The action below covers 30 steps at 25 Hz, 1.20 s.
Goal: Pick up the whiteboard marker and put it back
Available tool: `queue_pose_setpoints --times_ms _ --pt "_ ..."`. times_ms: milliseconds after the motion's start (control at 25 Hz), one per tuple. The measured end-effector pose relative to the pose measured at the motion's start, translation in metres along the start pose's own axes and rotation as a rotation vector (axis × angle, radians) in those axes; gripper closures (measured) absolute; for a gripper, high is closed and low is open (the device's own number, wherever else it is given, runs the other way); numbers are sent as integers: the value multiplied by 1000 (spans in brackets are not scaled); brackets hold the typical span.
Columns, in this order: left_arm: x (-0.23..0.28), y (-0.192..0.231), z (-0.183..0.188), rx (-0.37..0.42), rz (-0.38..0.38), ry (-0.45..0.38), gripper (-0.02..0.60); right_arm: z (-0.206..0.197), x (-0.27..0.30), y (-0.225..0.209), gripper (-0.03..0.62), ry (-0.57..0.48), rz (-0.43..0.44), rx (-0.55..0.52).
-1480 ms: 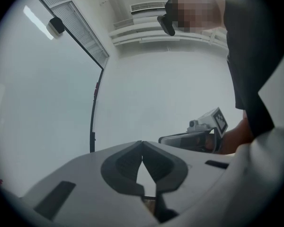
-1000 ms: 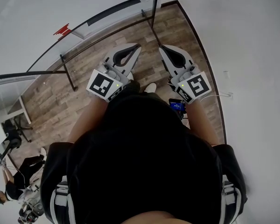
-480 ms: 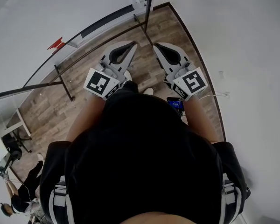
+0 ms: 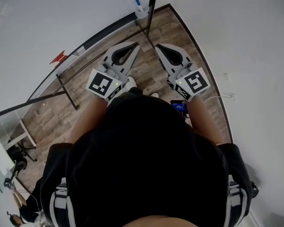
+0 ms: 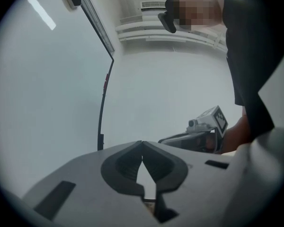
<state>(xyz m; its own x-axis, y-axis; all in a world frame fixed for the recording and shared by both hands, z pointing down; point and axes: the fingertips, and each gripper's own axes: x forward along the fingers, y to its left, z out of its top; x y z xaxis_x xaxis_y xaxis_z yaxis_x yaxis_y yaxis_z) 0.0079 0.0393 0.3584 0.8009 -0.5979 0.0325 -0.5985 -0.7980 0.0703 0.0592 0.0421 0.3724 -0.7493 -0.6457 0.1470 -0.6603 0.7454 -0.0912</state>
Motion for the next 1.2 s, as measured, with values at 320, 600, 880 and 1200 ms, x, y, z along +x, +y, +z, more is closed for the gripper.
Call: queue_pose_setpoints --times_ms 320,600,880,1200 --pt "13 43 -4 -23 -44 -3 577 2 34 -27 595 2 -93 -1" --pt "17 80 -6 -41 -82 -6 577 0 64 -37 595 22 -142 11" --pt "13 103 -12 -47 -114 -2 577 1 84 -39 595 32 -184 12" --pt "15 120 -22 -37 -114 -10 577 2 98 -44 595 43 -191 -1"
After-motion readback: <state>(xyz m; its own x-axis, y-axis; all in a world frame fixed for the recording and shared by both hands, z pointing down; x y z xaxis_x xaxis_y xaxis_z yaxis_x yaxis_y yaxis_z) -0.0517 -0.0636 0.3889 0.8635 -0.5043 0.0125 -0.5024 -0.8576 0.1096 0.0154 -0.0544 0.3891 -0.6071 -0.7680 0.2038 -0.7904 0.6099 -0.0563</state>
